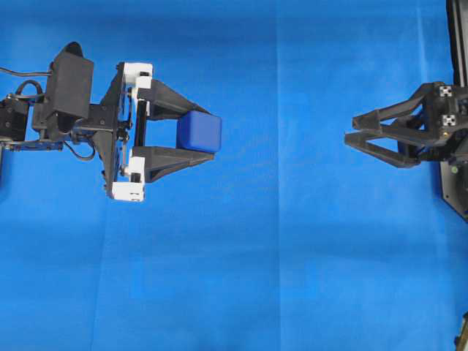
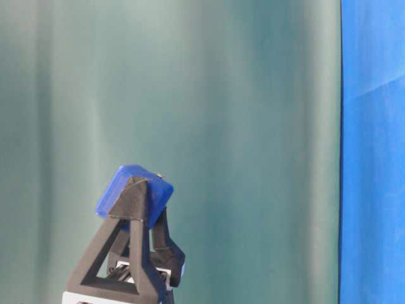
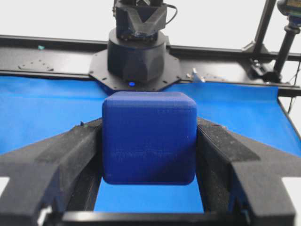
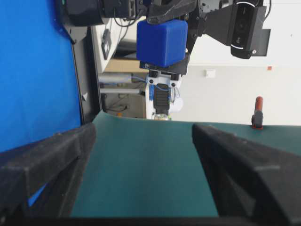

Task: Handover the blue block to the right arm after grasping it with the left arm, then place it in the designated position.

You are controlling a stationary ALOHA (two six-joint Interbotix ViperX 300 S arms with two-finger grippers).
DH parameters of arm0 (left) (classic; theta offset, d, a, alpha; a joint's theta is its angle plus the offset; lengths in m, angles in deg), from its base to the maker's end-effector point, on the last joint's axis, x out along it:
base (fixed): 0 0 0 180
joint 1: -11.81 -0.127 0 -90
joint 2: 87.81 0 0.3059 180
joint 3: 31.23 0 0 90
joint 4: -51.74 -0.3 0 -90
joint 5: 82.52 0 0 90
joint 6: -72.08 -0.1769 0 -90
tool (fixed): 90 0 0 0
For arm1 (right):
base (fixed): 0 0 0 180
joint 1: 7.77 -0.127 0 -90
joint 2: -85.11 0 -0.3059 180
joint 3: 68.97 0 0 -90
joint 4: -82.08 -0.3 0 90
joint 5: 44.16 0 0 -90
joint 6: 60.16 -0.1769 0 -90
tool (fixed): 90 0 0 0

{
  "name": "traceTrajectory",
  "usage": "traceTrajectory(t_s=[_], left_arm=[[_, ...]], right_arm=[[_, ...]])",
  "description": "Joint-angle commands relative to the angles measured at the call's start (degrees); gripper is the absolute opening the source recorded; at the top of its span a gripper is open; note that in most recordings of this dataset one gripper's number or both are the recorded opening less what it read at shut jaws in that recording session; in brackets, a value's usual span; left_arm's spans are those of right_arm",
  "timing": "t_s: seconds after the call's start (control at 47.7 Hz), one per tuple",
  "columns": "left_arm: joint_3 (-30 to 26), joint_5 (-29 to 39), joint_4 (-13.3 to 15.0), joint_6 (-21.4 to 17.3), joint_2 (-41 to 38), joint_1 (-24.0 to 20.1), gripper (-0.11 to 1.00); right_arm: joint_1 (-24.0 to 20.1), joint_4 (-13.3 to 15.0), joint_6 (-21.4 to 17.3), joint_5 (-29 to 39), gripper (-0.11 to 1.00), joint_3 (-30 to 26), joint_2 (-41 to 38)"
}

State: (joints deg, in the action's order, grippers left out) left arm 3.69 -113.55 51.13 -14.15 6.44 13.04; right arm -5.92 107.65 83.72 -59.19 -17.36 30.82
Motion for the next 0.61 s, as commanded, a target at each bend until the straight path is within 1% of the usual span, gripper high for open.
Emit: traceTrajectory(t_s=[0.0, 0.273, 0.587], left_arm=[[-0.97, -0.62, 0.00, 0.00, 0.44, -0.09, 0.49], [-0.88, -0.62, 0.09, 0.18, 0.44, -0.09, 0.49], [-0.79, -0.62, 0.09, 0.62, 0.44, -0.09, 0.49]], right_arm=[[0.09, -0.18, -0.09, -1.14, 0.94, -2.11, -1.14], [0.09, -0.18, -0.09, -3.60, 0.94, -6.42, -8.09], [0.09, -0.18, 0.00, -6.33, 0.94, -12.92, -19.25]])
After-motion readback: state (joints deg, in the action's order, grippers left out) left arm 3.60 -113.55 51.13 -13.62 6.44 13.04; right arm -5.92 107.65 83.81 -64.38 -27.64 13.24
